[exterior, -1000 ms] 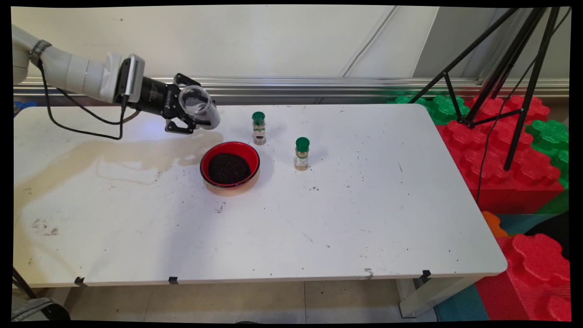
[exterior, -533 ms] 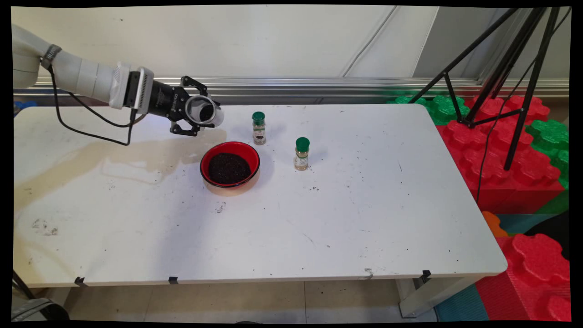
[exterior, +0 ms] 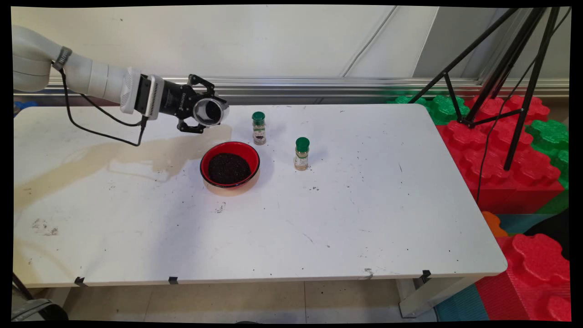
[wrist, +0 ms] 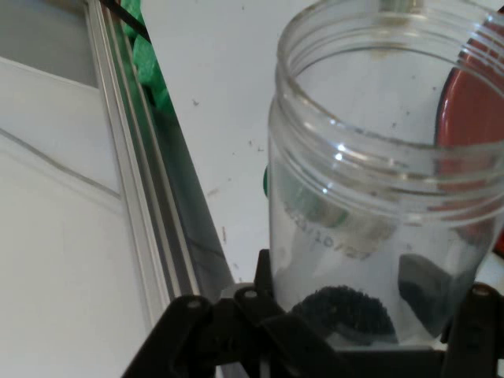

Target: Pour the black seasoning powder in the red bowl

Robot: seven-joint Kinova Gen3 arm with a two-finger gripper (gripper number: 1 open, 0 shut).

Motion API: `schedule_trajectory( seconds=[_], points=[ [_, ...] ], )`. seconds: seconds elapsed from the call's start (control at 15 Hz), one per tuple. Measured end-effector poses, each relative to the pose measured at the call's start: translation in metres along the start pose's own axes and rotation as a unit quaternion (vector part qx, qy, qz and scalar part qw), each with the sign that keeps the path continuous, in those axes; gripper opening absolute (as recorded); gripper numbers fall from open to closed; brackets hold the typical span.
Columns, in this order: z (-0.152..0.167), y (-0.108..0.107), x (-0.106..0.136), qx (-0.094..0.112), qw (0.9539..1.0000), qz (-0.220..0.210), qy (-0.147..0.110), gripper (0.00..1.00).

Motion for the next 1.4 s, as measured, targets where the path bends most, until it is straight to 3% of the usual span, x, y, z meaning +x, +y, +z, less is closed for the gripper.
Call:
schedule_trajectory(
  seconds=[0.67, 1.4],
  points=[
    [0.006, 0.005, 0.006, 0.008, 0.9958, 0.088, -0.024, 0.00],
    [0.012, 0.009, 0.006, 0.015, 0.9817, 0.183, -0.051, 0.00]
  ],
)
